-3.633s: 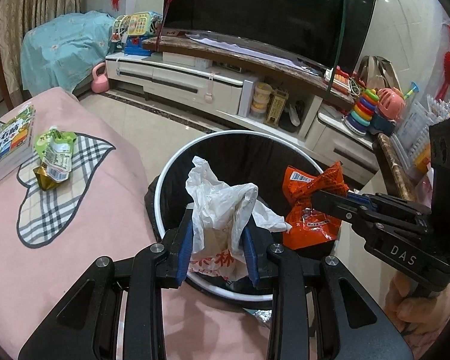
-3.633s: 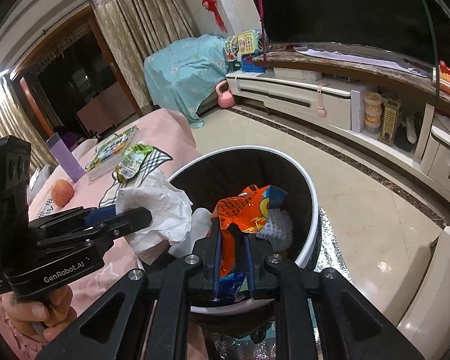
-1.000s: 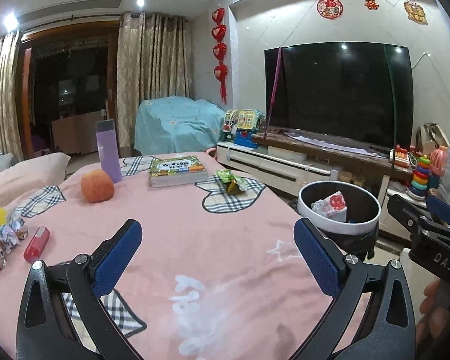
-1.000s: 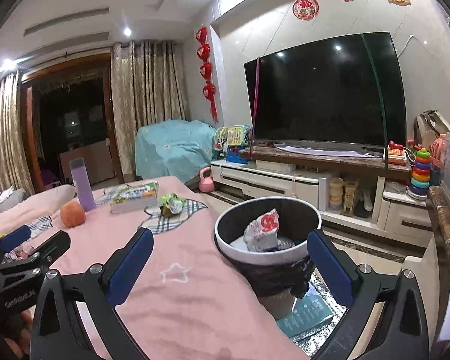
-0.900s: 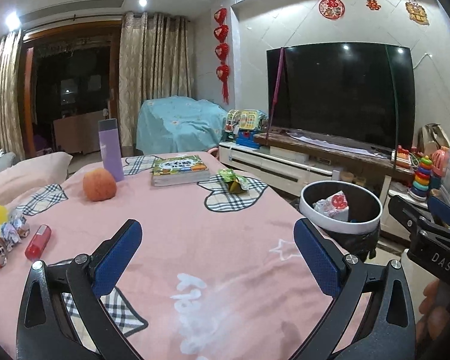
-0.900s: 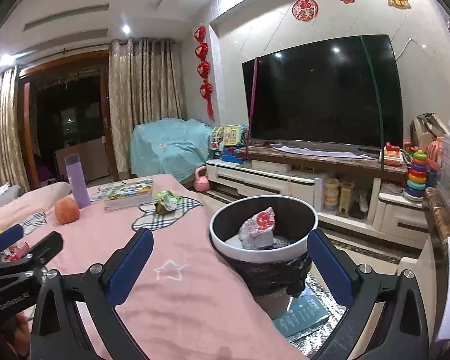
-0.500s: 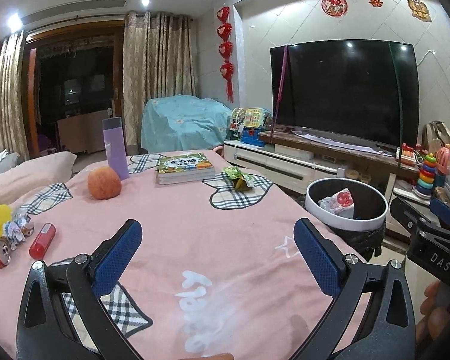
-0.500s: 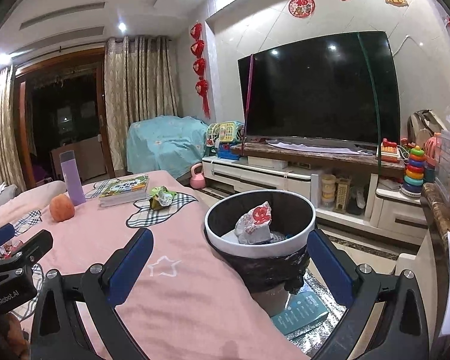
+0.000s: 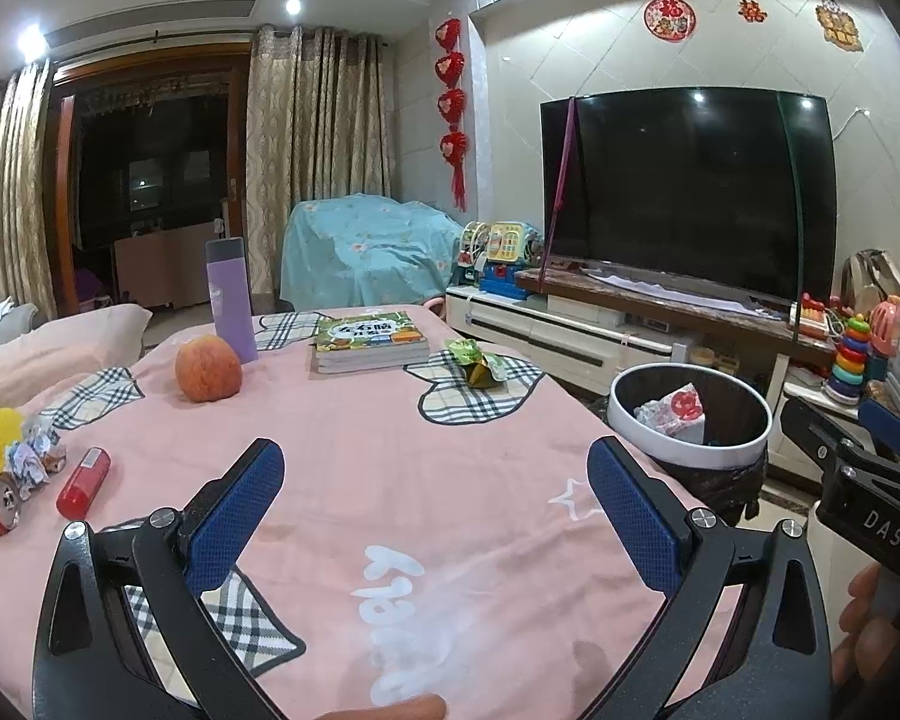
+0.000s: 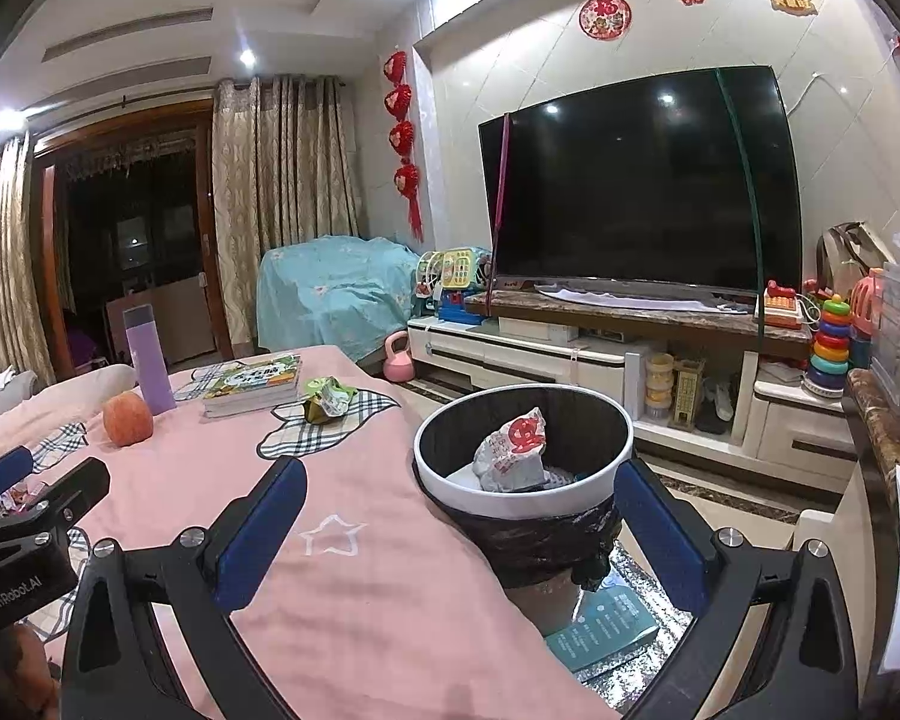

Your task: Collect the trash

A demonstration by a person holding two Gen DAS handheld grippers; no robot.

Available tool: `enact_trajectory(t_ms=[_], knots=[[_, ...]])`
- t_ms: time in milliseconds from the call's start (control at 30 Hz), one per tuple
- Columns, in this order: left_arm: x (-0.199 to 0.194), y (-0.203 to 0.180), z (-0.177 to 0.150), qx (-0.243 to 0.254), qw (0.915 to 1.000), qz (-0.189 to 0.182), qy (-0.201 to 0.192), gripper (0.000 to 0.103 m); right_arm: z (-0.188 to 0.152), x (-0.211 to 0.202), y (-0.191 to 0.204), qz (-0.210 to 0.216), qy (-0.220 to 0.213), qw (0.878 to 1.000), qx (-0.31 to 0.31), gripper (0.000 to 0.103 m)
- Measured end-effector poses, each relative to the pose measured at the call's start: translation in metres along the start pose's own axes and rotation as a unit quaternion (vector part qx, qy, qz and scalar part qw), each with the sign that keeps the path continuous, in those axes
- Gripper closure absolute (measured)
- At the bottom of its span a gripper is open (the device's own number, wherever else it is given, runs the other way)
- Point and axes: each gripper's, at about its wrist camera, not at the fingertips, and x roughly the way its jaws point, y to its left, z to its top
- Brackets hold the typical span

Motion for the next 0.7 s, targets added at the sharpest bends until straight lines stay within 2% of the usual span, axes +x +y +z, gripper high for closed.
enact_trajectory(t_ms=[700], knots=[[-0.0035,-0.0010,-0.0008,0.000,0.9999,0.007,-0.008,0.000,-0.0007,-0.0039,0.0007,0.006,-0.008,1.000,0.001,0.000]])
